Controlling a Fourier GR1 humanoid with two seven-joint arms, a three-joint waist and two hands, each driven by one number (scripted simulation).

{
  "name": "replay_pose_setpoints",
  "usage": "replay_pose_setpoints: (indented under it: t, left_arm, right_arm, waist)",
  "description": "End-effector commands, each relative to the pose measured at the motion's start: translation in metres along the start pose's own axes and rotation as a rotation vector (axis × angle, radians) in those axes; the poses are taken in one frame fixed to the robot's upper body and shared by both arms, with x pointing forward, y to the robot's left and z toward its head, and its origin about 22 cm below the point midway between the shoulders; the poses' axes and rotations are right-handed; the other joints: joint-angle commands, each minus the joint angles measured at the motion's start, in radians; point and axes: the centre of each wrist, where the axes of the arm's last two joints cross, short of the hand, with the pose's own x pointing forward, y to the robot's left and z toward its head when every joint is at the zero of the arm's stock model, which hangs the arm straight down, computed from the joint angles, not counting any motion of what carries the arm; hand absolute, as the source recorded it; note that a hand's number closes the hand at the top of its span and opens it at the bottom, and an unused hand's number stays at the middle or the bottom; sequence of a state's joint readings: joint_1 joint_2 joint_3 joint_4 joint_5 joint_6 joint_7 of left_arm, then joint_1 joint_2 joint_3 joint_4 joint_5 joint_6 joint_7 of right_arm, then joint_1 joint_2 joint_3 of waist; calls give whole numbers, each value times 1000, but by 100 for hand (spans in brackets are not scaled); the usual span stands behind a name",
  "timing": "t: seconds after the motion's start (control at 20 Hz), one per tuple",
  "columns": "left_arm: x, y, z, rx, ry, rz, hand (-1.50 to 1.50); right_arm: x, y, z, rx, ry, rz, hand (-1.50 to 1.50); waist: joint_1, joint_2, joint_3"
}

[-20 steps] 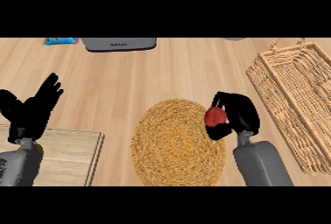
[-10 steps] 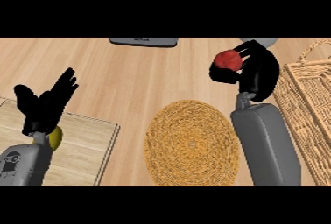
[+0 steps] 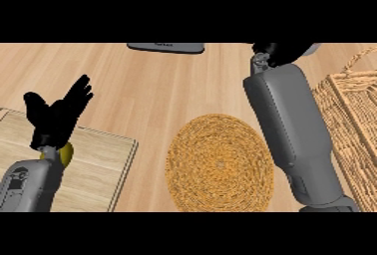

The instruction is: Pick the bell pepper from the placemat and place it in the basket

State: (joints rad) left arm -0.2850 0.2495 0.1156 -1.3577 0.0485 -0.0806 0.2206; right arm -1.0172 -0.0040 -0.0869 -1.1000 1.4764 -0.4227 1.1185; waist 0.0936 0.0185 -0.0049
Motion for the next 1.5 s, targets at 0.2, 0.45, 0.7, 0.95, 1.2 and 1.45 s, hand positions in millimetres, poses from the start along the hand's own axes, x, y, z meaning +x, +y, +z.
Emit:
replay_pose_setpoints:
  t: [0.2, 0.45, 0.7, 0.95, 1.2, 1.45]
  left_arm:
    - [-8, -2, 1, 33, -1, 4, 0]
    - [-8, 14, 5, 62, 13, 10, 0]
    - [-14, 16, 10, 50, 25, -2, 0]
    - [-18, 17, 17, 74, 28, 11, 0]
    - [-19, 21, 8, 72, 28, 10, 0]
    - [-17, 17, 15, 96, 42, 25, 0]
  right_arm:
    - [63, -13, -15, -160, 205, 14, 150]
    - [72, -32, -52, -261, 235, 61, 150]
    - [57, -39, -93, -334, 309, 178, 150]
    - [27, -32, -110, -372, 360, 218, 150]
    - [-5, -27, -127, -375, 378, 217, 150]
    - [-36, -17, -115, -356, 367, 255, 150]
  waist:
    - [-26, 2, 1]
    - [-43, -5, 2]
    - [-49, -7, 3]
    - [-71, -16, 5]
    - [-82, -12, 5]
    - [-101, -22, 5]
